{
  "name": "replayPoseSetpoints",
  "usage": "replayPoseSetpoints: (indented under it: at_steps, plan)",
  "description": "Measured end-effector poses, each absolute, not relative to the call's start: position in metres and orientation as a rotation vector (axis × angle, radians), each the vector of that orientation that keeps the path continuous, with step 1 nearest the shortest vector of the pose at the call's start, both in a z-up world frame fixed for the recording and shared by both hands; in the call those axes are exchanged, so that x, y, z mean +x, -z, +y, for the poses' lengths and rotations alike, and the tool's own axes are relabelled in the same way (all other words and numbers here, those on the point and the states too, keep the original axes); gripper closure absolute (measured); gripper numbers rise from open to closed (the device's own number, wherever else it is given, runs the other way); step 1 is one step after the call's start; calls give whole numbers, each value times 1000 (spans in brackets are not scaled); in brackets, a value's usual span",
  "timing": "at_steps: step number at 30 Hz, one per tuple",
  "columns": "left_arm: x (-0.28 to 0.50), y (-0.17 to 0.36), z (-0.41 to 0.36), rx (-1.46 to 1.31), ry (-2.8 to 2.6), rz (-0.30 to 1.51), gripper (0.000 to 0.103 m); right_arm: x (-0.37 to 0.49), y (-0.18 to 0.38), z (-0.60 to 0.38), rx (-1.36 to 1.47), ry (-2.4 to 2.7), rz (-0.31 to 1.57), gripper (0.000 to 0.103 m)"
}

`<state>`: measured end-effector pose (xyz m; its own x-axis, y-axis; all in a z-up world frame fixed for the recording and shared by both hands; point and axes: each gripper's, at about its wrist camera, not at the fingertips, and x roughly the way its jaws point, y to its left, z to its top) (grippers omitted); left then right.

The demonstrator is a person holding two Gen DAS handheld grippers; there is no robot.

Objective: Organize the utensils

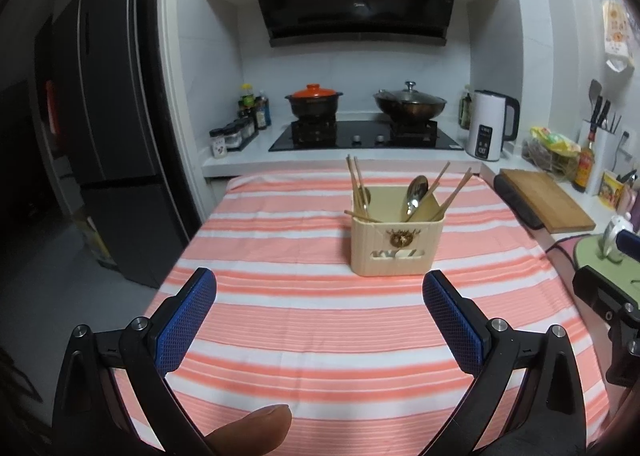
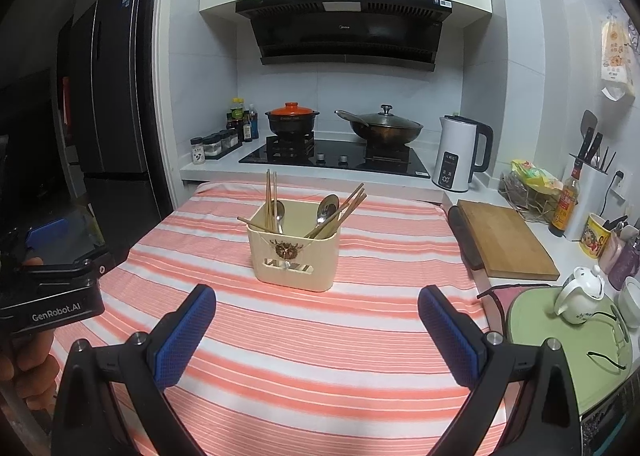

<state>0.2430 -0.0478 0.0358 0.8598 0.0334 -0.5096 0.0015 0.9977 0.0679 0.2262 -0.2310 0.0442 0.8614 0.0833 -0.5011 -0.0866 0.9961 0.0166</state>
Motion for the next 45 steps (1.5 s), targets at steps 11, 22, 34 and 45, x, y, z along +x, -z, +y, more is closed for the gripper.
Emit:
replayPoseSetpoints:
  at_steps: [11,22,34,45]
  plan:
    - [243,-35,-46,59,-15,542,0,226,-43,-228,-12,-90,528,0]
    - [241,-37,-44,55,-16,536,0,223,-46,-226,-17,-94,515,0]
    - [241,-37,-44,51,-12,537,0,221,-49,-223,-16,-109,507,0]
    - [242,-38,-44,40,-6,544,0,219,-50,-216,-32,-127,506,0]
